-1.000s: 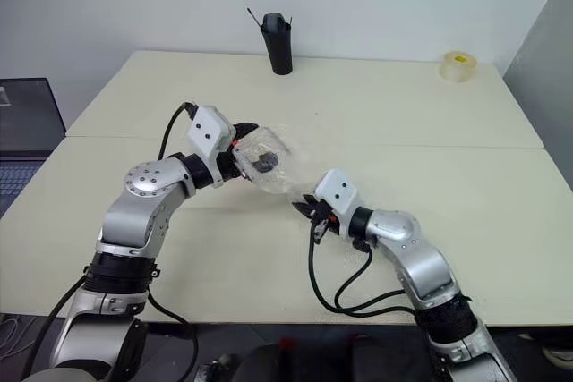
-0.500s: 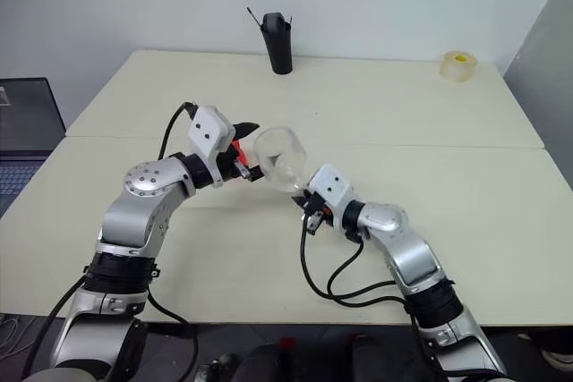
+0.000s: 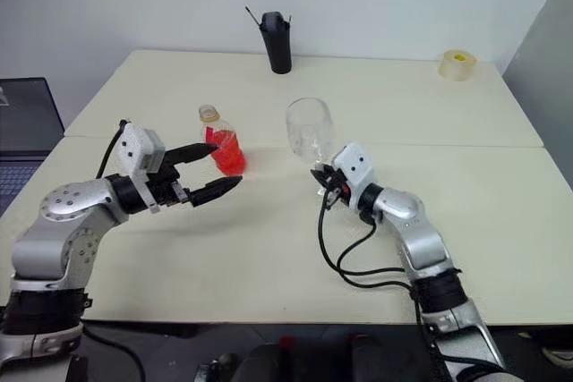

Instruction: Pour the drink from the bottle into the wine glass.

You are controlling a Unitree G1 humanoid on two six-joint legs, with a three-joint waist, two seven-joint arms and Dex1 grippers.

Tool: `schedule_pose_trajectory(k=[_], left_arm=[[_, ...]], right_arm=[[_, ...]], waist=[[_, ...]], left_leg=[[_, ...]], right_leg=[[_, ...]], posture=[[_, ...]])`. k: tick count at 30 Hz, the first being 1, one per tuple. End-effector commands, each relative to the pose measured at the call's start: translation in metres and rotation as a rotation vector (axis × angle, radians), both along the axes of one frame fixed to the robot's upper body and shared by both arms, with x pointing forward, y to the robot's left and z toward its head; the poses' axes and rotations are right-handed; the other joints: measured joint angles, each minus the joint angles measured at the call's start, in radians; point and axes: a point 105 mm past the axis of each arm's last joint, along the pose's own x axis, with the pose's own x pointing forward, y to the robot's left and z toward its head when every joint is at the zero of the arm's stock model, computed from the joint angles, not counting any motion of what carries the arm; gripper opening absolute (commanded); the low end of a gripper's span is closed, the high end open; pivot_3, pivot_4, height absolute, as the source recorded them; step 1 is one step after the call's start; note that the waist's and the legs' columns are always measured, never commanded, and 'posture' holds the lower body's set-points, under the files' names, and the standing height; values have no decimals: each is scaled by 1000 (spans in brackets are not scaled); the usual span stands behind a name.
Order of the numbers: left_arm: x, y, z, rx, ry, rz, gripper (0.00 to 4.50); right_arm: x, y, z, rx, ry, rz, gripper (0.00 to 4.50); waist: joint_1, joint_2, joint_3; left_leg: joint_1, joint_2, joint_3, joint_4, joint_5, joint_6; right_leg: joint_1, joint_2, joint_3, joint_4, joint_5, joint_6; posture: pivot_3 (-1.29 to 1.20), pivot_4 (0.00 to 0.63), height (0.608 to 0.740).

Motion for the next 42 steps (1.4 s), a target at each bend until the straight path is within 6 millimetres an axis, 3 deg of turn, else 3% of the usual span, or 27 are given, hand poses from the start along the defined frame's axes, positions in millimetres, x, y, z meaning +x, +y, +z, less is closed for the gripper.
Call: schedule_pose_trajectory(k=[1, 6, 13, 25, 32, 38, 42], left_arm=[[-12, -3, 18, -21, -24, -48, 4500], [-14, -2, 14, -19, 1, -40, 4500], [-12, -1, 16, -15, -14, -7, 4500], [-4, -2, 19, -8, -34, 11, 4500], [-2, -3, 18, -10, -34, 8, 4500], [6, 10, 16, -29, -40, 75, 4500], [20, 23, 13, -59, -70, 193, 4500]], right_arm=[[13, 9, 15, 47, -106, -33, 143], [24, 19, -4, 43, -102, -58, 143], [20, 24, -27, 20, -55, -43, 143], [18, 24, -34, 70, -11, -66, 143], [18, 21, -33, 84, 9, -65, 2392], [7, 17, -18, 75, -26, -34, 4463], [-6, 4, -9, 2, -52, -39, 4463]], waist=[[-2, 0, 0], [-5, 0, 0], [-9, 0, 0], [-17, 1, 0], [-19, 1, 0], [-18, 1, 0], [-13, 1, 0]], left_leg=[[0, 0, 0, 0, 0, 0], [0, 0, 0, 0, 0, 0], [0, 0, 0, 0, 0, -1], [0, 0, 0, 0, 0, -1], [0, 0, 0, 0, 0, -1], [0, 0, 0, 0, 0, -1], [0, 0, 0, 0, 0, 0]], right_leg=[[0, 0, 0, 0, 0, 0], [0, 0, 0, 0, 0, 0], [0, 0, 0, 0, 0, 0], [0, 0, 0, 1, 0, 0], [0, 0, 1, 1, 0, 0], [0, 0, 1, 1, 0, 0], [0, -1, 0, 1, 0, 0]], posture=[[0, 150, 740], [0, 150, 740], [0, 150, 740], [0, 150, 740], [0, 150, 740], [0, 150, 740], [0, 150, 740]])
